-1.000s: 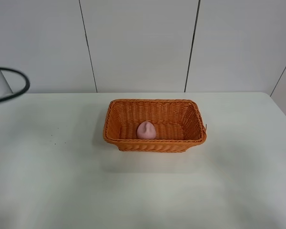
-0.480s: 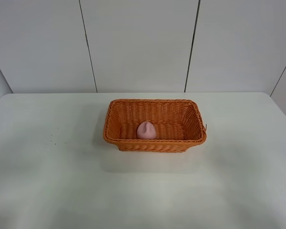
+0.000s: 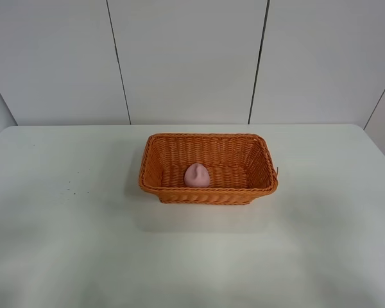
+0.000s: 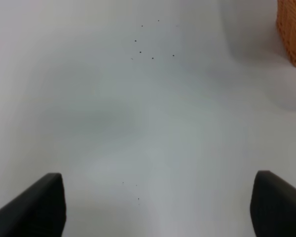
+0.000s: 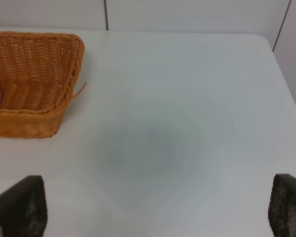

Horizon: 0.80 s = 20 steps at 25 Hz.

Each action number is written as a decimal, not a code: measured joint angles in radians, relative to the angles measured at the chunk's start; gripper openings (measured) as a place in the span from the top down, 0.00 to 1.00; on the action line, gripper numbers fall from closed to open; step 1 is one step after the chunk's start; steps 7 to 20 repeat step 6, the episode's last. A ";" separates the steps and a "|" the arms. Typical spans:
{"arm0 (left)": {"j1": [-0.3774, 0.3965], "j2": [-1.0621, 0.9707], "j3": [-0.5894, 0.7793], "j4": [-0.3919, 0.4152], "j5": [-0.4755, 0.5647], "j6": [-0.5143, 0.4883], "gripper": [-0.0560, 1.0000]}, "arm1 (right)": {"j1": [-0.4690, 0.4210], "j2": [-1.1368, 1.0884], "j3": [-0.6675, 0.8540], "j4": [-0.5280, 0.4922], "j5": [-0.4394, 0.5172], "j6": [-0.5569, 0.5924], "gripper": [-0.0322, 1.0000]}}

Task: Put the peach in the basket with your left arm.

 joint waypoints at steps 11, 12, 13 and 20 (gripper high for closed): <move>0.000 0.000 0.000 0.000 0.000 0.000 0.21 | 0.000 0.000 0.000 0.000 0.000 0.000 0.30; 0.000 0.000 0.000 0.000 0.000 0.000 0.21 | 0.000 0.000 0.000 0.000 0.000 0.000 0.30; 0.000 0.000 0.000 0.000 0.000 0.000 0.21 | 0.000 0.000 0.000 0.000 0.000 0.000 0.30; 0.000 0.000 0.000 0.000 0.000 0.000 0.21 | 0.000 0.000 0.000 0.000 0.000 0.000 0.30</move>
